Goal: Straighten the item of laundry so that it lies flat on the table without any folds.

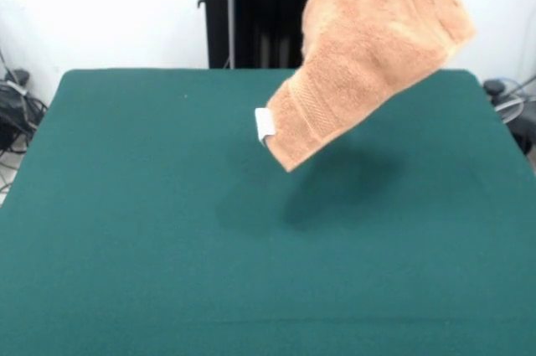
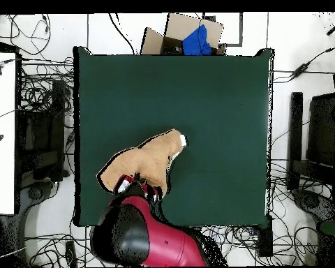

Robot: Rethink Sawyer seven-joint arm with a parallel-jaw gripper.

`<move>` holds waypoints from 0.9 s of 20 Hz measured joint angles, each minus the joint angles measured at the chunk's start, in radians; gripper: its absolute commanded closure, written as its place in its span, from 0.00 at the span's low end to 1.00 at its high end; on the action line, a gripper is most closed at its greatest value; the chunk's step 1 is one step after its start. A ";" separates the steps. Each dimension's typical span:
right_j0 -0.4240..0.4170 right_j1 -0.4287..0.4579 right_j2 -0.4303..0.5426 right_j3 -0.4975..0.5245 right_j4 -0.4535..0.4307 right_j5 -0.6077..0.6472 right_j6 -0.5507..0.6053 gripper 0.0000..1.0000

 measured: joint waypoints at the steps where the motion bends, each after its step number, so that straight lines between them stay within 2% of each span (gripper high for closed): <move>1: -0.002 -0.001 -0.005 -0.004 0.000 0.006 0.000 1.00; 10: -0.055 0.000 -0.008 -0.026 0.000 0.011 0.000 1.00; 18: -0.176 0.049 0.001 -0.056 -0.003 0.011 0.000 1.00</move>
